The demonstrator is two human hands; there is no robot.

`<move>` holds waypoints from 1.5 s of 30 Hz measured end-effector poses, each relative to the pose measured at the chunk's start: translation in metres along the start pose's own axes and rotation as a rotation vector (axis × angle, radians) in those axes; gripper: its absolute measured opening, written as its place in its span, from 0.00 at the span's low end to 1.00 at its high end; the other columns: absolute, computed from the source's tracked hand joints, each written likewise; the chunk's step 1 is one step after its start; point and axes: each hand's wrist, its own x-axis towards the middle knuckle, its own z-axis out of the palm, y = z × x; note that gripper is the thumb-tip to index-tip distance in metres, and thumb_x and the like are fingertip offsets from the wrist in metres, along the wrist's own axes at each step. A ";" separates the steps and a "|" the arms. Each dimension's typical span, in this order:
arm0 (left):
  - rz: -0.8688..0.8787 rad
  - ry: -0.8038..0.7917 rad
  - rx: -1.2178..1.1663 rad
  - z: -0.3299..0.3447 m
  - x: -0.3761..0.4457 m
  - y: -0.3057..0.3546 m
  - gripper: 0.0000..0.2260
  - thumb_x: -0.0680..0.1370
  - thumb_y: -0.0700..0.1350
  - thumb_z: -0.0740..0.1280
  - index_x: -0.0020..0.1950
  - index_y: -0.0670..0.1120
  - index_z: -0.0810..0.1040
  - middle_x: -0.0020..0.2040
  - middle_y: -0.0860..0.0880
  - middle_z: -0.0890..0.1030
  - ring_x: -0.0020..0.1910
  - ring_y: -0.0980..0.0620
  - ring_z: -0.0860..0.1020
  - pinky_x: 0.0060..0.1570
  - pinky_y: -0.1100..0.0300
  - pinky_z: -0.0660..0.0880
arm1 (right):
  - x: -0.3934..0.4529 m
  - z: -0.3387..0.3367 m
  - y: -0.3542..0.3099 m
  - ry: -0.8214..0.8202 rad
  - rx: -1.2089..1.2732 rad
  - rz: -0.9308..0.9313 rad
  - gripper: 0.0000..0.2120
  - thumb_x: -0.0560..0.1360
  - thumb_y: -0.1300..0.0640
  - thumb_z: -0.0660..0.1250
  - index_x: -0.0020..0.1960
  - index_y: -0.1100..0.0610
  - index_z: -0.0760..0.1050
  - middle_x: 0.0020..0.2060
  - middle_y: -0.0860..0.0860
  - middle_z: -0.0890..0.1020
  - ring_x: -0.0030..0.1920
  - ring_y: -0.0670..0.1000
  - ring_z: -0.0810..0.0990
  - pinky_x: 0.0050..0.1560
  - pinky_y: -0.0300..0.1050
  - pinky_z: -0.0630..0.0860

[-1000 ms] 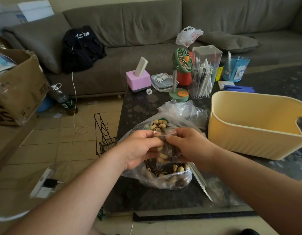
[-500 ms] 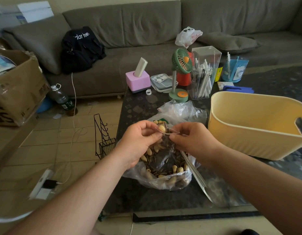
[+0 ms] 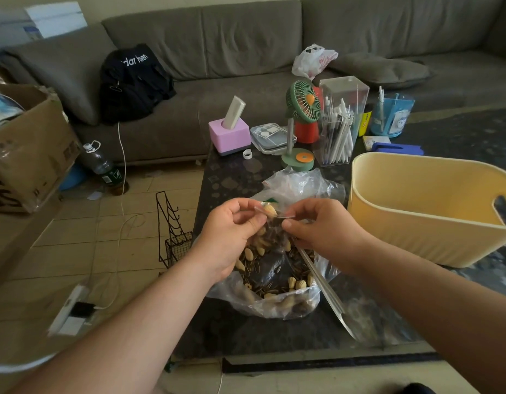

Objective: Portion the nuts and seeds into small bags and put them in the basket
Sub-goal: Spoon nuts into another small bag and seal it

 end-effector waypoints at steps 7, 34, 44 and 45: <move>0.010 0.051 -0.048 0.005 0.004 -0.002 0.08 0.81 0.34 0.70 0.56 0.46 0.81 0.48 0.47 0.89 0.45 0.51 0.86 0.42 0.54 0.83 | 0.004 -0.001 -0.001 0.041 0.039 0.000 0.01 0.78 0.58 0.76 0.47 0.54 0.85 0.46 0.53 0.87 0.49 0.59 0.88 0.52 0.59 0.86; -0.143 -0.046 0.067 0.005 0.002 -0.009 0.22 0.77 0.54 0.76 0.69 0.57 0.76 0.52 0.49 0.88 0.54 0.43 0.87 0.59 0.44 0.83 | -0.004 0.008 0.003 -0.094 0.113 0.283 0.09 0.79 0.52 0.75 0.52 0.58 0.84 0.35 0.49 0.86 0.40 0.49 0.86 0.51 0.51 0.86; -0.100 -0.224 -0.121 0.011 -0.003 -0.002 0.13 0.78 0.38 0.73 0.62 0.45 0.82 0.50 0.46 0.87 0.45 0.51 0.85 0.41 0.60 0.80 | -0.003 0.007 -0.002 -0.064 0.360 0.088 0.13 0.78 0.53 0.74 0.57 0.60 0.82 0.52 0.62 0.86 0.55 0.62 0.87 0.57 0.61 0.84; -0.086 -0.217 -0.146 0.012 -0.004 0.000 0.15 0.75 0.41 0.74 0.62 0.46 0.81 0.49 0.45 0.86 0.44 0.49 0.84 0.40 0.60 0.79 | -0.004 0.006 -0.003 -0.089 0.351 0.082 0.14 0.77 0.53 0.74 0.58 0.61 0.82 0.52 0.63 0.86 0.56 0.62 0.87 0.57 0.60 0.84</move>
